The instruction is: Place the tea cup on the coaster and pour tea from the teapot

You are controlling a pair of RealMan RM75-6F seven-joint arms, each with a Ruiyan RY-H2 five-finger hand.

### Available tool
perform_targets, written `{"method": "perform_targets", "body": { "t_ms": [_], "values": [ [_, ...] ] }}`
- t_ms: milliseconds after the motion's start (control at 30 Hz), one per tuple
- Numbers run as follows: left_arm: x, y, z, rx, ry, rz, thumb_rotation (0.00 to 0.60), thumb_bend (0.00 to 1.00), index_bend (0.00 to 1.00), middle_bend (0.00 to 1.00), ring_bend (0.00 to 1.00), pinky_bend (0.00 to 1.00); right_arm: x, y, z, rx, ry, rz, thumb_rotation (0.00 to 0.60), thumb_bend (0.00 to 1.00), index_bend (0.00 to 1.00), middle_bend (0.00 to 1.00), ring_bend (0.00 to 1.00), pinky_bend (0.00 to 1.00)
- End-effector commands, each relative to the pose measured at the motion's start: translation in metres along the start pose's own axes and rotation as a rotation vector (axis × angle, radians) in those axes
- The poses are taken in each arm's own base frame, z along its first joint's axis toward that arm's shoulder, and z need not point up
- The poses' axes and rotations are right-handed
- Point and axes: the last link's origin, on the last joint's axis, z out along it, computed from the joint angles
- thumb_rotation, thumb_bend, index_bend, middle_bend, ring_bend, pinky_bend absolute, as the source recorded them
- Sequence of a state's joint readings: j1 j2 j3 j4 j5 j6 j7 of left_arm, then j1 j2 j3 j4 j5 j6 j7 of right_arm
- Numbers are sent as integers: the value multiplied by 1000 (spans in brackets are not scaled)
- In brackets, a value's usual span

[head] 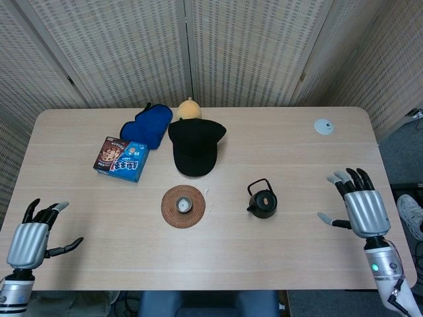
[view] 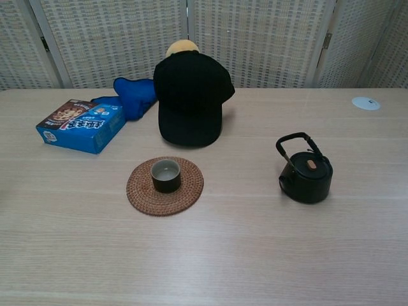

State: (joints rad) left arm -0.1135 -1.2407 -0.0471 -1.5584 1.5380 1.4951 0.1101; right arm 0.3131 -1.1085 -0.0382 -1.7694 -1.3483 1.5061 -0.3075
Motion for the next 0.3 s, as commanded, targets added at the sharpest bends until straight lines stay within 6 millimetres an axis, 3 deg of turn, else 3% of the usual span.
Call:
{"method": "perform_targets", "body": {
  "t_ms": [33, 300],
  "values": [
    [0, 2, 0, -5, -2, 1, 113, 62, 188, 233, 294, 39, 1, 15, -23, -37, 1, 10, 361, 0, 240, 228, 92, 107],
    [1, 10, 1, -18, -5, 6, 111, 62, 187, 233, 294, 39, -8, 31, -51, -101, -17, 54, 360, 0, 240, 229, 92, 107]
  ]
}}
